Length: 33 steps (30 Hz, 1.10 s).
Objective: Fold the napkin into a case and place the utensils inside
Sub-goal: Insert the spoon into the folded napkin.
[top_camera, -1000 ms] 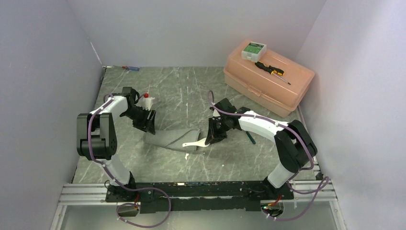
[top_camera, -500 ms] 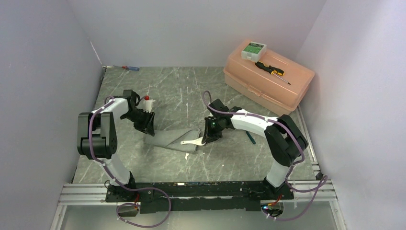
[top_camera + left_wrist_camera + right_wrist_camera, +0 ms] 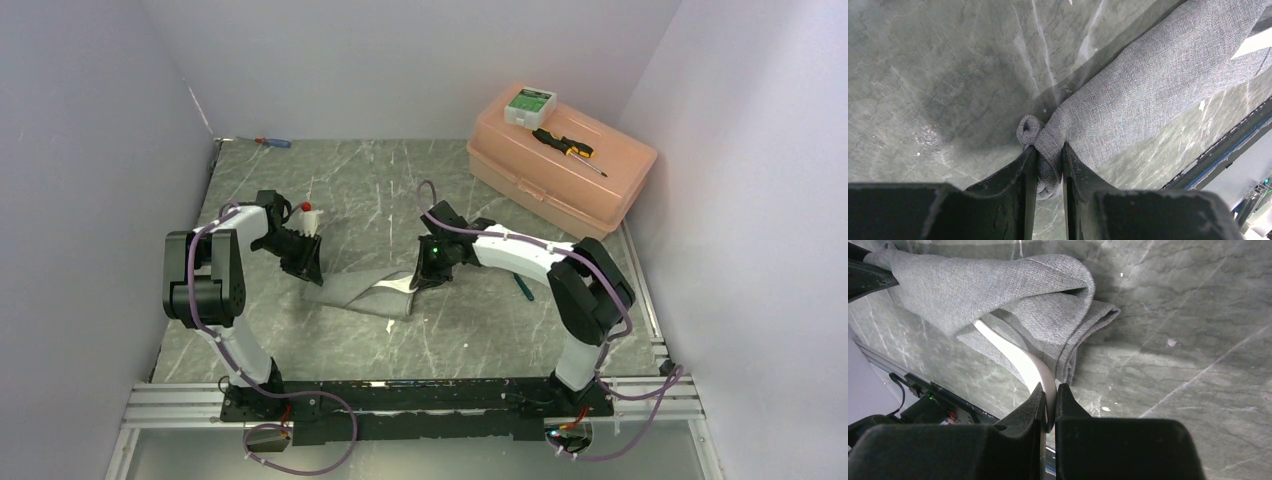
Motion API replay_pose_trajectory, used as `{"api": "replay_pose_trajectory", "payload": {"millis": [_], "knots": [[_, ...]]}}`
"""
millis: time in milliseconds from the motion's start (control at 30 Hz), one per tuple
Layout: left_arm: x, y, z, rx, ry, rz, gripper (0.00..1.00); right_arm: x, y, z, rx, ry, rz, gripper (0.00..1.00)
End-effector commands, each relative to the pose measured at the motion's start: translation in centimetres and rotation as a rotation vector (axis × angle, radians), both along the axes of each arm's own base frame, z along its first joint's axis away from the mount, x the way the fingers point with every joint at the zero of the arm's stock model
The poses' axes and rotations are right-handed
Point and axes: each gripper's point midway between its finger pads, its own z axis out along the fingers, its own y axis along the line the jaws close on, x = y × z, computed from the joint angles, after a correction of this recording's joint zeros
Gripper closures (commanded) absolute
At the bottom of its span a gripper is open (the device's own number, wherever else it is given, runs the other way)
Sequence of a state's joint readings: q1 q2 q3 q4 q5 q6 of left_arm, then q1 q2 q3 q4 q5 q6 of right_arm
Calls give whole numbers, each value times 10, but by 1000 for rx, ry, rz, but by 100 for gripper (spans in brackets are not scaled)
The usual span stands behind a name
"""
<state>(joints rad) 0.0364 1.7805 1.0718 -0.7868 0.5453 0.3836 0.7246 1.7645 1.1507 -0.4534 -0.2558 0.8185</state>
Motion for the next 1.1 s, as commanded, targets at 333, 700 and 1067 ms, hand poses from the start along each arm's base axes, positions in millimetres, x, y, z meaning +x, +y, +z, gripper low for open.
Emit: {"api": "replay_pose_trajectory", "payload": {"millis": [333,700,1067], "knots": [[-14,-6,-11,-39,48,-51,75,15,49,-6,88,6,-56,100],[-14,-7,-6,-45,54,-55,77,20,85,-6,173,-4,-36,99],[-15,-3,-6,-28,56,-65,79,10,63,0,219,-15,40,100]]}}
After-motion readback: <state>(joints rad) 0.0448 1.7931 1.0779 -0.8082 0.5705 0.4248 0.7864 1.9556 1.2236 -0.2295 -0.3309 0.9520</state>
